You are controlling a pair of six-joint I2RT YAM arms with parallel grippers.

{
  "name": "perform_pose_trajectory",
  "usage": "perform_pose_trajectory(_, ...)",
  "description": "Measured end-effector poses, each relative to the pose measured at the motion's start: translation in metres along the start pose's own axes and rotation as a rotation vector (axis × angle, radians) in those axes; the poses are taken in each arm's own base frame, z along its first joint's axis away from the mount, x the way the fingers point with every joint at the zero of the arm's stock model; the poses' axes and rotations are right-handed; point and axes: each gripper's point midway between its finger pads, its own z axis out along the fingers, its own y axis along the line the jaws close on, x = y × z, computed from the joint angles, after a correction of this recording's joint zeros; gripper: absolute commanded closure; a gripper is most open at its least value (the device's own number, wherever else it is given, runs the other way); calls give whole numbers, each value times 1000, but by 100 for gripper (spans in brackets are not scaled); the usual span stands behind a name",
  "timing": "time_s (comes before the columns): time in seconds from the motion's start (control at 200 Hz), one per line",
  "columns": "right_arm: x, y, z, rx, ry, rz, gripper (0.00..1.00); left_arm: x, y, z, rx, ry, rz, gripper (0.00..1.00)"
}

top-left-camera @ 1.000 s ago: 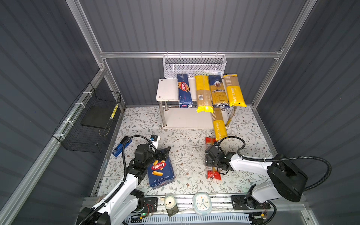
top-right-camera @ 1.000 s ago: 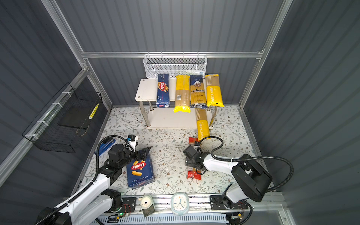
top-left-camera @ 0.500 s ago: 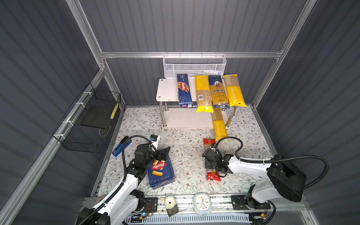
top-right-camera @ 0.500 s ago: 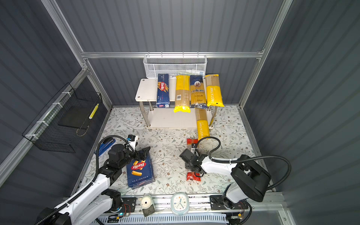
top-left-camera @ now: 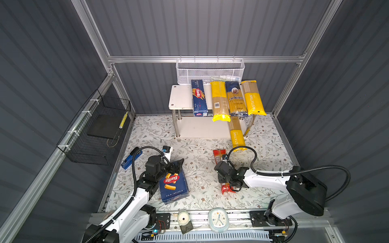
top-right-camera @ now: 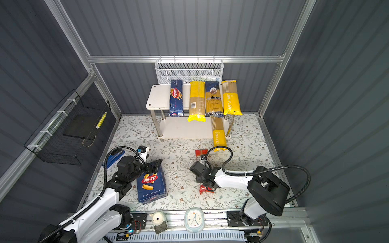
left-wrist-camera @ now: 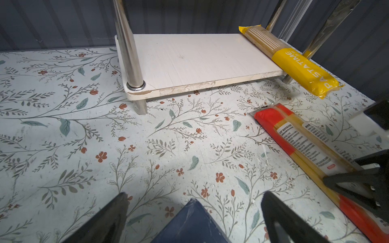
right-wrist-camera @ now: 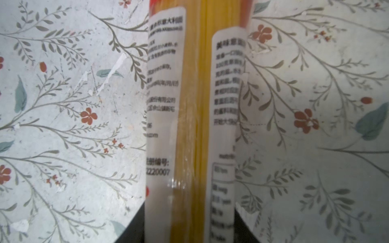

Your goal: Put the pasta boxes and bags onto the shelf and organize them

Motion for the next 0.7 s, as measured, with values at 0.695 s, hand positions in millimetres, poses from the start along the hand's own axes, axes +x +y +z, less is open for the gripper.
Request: perform_pose_trajectory(0.695, -35, 19, -28, -118, -136, 3, 79, 1, 10, 1, -60, 4, -2, 0)
